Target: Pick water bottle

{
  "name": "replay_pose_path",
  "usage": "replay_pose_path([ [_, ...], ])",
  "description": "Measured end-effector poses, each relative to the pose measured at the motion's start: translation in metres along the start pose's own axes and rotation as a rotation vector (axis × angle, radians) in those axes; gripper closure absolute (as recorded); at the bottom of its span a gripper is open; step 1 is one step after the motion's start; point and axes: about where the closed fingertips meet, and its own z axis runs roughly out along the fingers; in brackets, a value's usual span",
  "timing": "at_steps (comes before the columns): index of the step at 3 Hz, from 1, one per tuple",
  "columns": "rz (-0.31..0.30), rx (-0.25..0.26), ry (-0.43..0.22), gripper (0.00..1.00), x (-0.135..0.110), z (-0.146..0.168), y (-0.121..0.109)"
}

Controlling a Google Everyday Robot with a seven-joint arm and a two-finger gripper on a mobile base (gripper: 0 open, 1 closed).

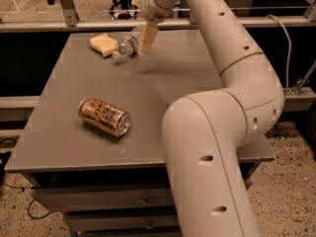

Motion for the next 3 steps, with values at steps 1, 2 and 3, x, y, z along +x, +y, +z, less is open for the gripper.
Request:
replay_pose_path([
  [1, 0.046, 0.010, 0.067, 0.00, 0.002, 0.018, -0.006],
  [2, 0.081, 0.008, 0.112, 0.00, 0.002, 0.033, -0.005],
  [3, 0.089, -0.016, 0.124, 0.00, -0.003, 0.042, 0.000],
])
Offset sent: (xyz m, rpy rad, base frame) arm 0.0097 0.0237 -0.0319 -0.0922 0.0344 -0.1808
